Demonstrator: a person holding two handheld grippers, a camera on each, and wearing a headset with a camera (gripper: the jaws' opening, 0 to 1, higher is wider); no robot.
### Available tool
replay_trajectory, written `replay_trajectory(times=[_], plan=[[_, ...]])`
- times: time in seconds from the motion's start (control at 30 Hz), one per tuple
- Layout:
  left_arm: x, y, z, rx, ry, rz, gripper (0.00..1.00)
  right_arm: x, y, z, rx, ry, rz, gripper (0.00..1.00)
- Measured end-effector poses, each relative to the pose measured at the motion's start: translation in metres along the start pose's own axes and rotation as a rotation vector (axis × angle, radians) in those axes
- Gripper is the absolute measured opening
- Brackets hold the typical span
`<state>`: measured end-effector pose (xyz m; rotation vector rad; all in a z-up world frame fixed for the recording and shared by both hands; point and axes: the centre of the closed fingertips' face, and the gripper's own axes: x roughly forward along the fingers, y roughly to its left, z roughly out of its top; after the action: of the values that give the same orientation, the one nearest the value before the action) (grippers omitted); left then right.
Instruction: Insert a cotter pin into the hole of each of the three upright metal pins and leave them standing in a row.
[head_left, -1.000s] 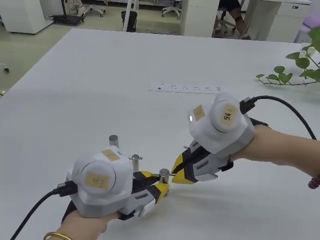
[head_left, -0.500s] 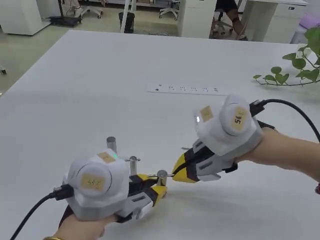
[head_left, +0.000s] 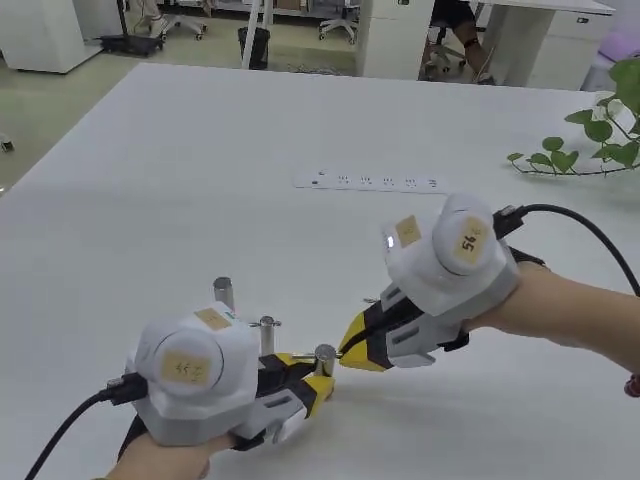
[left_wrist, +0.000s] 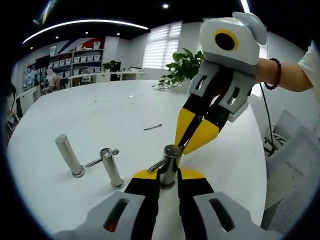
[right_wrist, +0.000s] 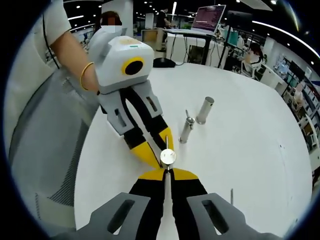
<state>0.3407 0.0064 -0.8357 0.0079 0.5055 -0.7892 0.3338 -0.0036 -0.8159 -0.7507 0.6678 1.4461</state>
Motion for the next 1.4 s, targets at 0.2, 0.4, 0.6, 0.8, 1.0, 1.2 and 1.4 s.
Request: replay_trajectory(times=[0.2, 0.4, 0.6, 0.8, 1.0, 1.2, 1.4], plan=[[-0.001, 0.001, 0.003, -0.029, -0.004, 0.014, 0.22, 0.001, 0.001, -0.001, 0.022, -0.003, -0.011, 0.16], [-0.004, 0.001, 0.000, -0.034, 0.017, 0.011, 0.26, 0.000, 0.002, 0.013, 0.062, -0.076, 0.003, 0.18], [-0.011, 0.002, -0.004, -0.028, 0.052, 0.007, 0.29, 0.005, 0.001, 0.015, 0.056, -0.073, 0.003, 0.18], [-0.021, 0.003, -0.005, -0.010, 0.069, 0.005, 0.30, 0.005, 0.003, 0.011, 0.048, -0.051, 0.009, 0.19], [-0.032, 0.003, -0.006, 0.009, 0.075, 0.000, 0.30, -0.001, 0.000, 0.002, 0.047, -0.020, -0.007, 0.18], [-0.042, 0.000, -0.002, 0.016, 0.067, -0.006, 0.30, -0.002, -0.001, 0.000, 0.037, -0.005, -0.010, 0.11], [-0.052, -0.002, 0.004, 0.025, 0.055, -0.004, 0.30, 0.001, 0.001, 0.003, 0.014, -0.007, -0.003, 0.06]])
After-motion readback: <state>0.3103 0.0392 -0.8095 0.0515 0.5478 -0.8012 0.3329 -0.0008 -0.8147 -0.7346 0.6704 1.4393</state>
